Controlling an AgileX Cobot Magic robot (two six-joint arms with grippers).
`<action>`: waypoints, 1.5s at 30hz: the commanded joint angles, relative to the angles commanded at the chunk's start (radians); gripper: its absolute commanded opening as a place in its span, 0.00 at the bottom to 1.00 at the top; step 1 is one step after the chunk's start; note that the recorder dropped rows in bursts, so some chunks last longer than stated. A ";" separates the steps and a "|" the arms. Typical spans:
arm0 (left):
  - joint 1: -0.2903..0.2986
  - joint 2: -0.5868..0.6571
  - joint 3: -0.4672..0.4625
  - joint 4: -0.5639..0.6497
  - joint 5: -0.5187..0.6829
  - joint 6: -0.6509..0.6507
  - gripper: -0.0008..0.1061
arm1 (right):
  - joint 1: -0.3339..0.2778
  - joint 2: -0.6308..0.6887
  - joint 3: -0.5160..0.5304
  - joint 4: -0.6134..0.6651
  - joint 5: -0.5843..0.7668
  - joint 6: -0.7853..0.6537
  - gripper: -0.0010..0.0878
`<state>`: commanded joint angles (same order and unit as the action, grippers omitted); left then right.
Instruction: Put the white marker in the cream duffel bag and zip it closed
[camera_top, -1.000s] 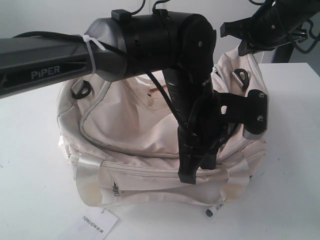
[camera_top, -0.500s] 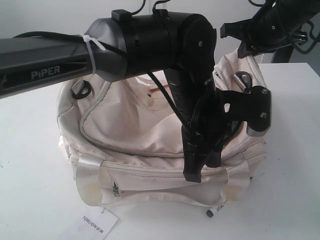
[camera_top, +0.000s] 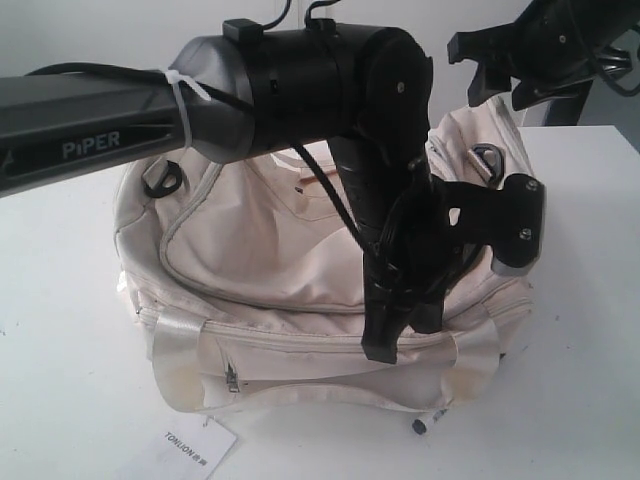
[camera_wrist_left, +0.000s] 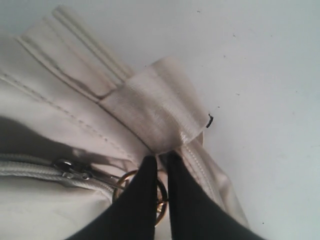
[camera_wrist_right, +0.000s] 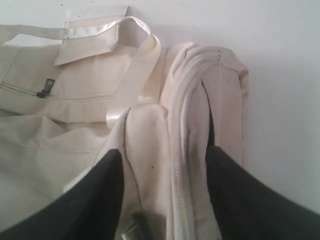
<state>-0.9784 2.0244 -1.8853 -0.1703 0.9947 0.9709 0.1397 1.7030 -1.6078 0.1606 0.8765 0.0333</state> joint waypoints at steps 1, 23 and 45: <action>0.000 0.000 0.000 0.000 0.000 0.004 0.01 | 0.000 -0.006 -0.002 0.002 0.009 0.000 0.56; 0.000 0.000 0.000 0.000 0.008 0.084 0.01 | 0.060 0.045 -0.019 0.111 0.140 -0.089 0.57; 0.000 0.000 0.000 0.000 0.004 0.084 0.01 | 0.069 0.144 -0.019 0.109 0.160 -0.091 0.59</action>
<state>-0.9784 2.0244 -1.8853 -0.1703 0.9988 1.0546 0.2083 1.8474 -1.6269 0.2700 1.0368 -0.0578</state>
